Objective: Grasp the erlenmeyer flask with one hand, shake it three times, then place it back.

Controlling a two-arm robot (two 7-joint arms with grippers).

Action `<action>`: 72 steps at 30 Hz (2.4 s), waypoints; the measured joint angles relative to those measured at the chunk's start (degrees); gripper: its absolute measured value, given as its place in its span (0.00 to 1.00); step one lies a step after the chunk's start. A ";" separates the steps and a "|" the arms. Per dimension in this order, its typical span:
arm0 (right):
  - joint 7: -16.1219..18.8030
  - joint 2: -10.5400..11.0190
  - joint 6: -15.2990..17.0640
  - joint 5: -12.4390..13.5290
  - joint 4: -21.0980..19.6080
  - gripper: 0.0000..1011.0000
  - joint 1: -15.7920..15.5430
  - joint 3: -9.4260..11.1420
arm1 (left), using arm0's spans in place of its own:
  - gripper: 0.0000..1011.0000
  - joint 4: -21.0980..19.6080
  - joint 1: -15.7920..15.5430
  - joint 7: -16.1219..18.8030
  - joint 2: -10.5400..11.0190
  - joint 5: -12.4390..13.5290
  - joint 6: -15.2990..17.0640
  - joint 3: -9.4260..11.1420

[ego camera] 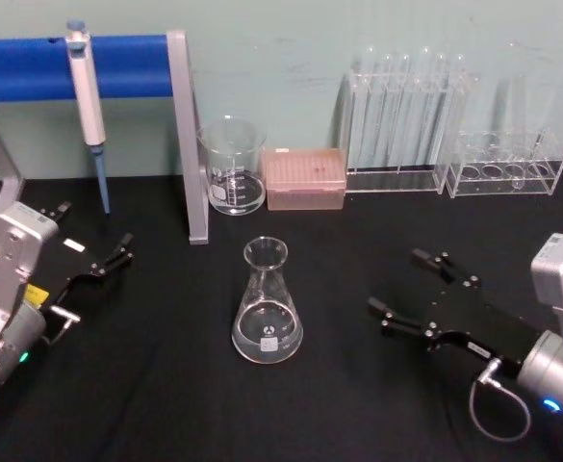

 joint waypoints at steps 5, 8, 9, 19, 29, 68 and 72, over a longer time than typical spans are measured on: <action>4.02 -1.79 -0.47 0.15 1.69 0.99 2.24 -1.28 | 0.99 0.00 0.00 0.00 0.00 0.00 0.00 0.00; 6.18 -2.96 -0.65 0.17 3.04 0.99 3.70 -2.06 | 0.99 0.00 0.00 0.00 0.00 0.00 0.00 0.00; 6.67 -3.32 -0.68 0.16 3.45 0.99 4.13 -2.28 | 0.99 0.00 0.00 0.00 0.00 0.00 0.00 0.00; 12.32 -7.57 -0.87 -0.11 8.59 0.99 9.16 -4.35 | 0.99 0.00 0.00 0.00 0.00 0.00 0.00 0.00; 16.28 -10.97 -0.72 0.08 14.08 0.99 14.04 -6.59 | 0.99 0.00 0.00 0.00 0.00 0.00 0.00 0.00; 21.54 -17.98 -2.32 1.44 27.75 0.99 24.21 -11.04 | 0.99 0.00 0.00 0.00 0.00 0.00 0.00 0.00; 21.36 -18.12 -2.09 1.42 27.92 0.99 24.37 -11.22 | 0.99 0.00 0.00 0.00 0.00 0.00 0.00 0.00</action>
